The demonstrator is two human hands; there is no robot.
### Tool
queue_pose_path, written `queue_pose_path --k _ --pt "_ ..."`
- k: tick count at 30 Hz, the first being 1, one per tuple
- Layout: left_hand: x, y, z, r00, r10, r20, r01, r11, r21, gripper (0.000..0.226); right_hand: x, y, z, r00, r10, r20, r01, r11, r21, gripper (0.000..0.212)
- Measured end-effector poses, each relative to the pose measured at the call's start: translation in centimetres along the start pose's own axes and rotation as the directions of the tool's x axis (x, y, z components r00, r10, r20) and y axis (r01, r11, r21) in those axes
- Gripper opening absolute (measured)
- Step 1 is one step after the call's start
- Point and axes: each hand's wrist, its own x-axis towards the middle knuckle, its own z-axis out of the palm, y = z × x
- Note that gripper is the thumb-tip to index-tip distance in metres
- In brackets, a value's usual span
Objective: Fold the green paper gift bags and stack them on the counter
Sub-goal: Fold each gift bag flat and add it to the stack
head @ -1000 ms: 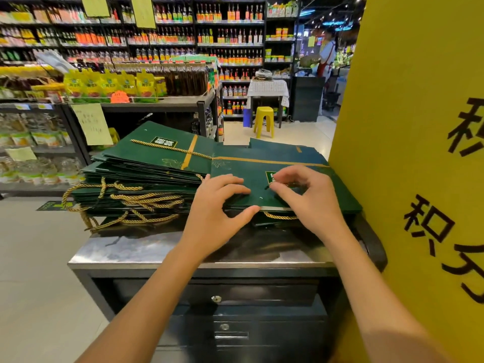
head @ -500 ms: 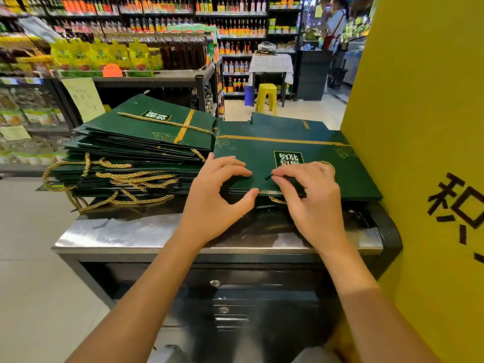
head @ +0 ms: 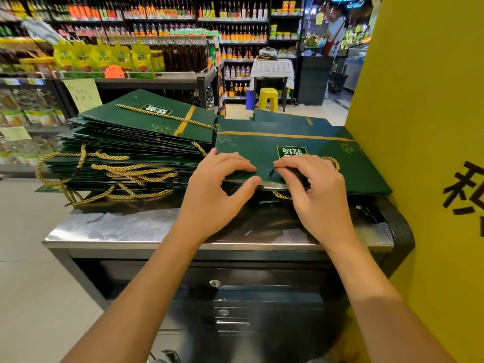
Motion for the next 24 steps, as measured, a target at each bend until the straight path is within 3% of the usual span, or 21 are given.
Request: queue_pose_path --k 8,12,18,24 --pt "-0.08 0.15 0.01 1.0 0.012 -0.021 -0.012 1.0 0.016 0.021 -0.3 0.01 0.02 1.0 0.015 0.022 -0.015 1.0 0.003 0.022" --pt "-0.09 0.23 -0.02 0.999 0.024 -0.024 -0.024 0.999 0.031 0.02 -0.24 -0.21 -0.12 0.999 0.043 0.005 -0.043 0.998 0.043 0.017" --pt "-0.09 0.24 -0.09 0.999 0.038 -0.011 -0.038 0.999 0.037 0.028 0.06 -0.17 -0.47 0.982 0.19 0.014 -0.189 0.966 0.178 0.014" --pt "-0.07 0.06 0.03 0.999 0.035 -0.011 -0.035 0.998 0.044 0.025 0.23 -0.12 -0.3 0.974 0.225 0.028 -0.226 0.954 0.199 0.013"
